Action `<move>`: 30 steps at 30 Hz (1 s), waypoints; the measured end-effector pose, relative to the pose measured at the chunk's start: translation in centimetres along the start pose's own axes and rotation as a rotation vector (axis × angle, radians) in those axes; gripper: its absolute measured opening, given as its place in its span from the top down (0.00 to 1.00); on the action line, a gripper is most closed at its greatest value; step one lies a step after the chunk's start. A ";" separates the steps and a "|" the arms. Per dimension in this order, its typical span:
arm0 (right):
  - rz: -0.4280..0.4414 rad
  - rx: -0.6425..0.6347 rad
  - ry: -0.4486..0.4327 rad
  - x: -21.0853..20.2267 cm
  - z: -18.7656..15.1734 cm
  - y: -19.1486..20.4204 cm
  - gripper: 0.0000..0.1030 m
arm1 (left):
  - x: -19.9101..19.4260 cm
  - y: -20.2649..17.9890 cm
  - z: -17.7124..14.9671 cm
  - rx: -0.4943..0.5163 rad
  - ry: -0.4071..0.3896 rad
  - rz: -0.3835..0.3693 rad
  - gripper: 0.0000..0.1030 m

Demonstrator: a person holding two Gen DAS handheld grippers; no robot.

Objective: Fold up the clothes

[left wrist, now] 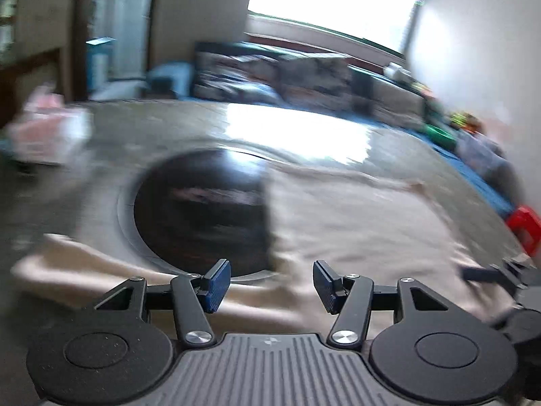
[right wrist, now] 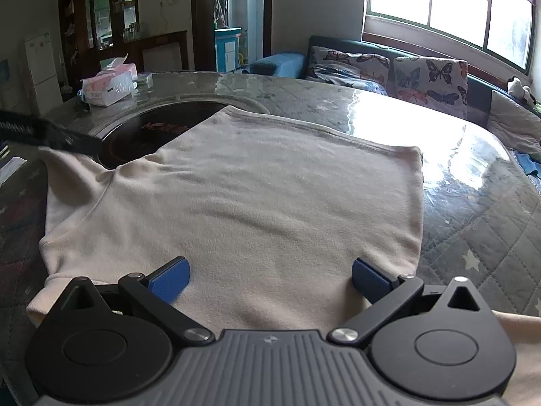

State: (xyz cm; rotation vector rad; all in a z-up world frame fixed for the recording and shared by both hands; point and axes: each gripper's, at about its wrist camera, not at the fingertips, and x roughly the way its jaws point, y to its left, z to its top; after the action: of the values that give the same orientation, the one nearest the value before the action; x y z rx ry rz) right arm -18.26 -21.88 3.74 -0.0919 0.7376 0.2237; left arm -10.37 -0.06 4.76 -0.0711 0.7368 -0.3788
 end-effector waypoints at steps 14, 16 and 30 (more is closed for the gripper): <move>0.006 0.005 -0.038 -0.1 -0.4 -0.1 0.00 | 3.3 -0.7 -0.2 -0.035 0.049 -0.052 0.45; 0.007 0.006 -0.040 -0.1 -0.5 -0.1 0.00 | 3.4 -1.1 0.2 -0.036 0.040 -0.062 0.44; 0.008 0.008 -0.045 0.0 -0.6 -0.1 0.00 | 3.4 -1.8 -1.0 0.060 -0.002 0.054 0.35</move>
State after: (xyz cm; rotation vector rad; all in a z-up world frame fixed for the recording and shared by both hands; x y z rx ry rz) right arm -18.63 -22.05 3.34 -0.0760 0.6945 0.2300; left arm -9.30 -2.85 2.18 0.0051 0.7231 -0.3491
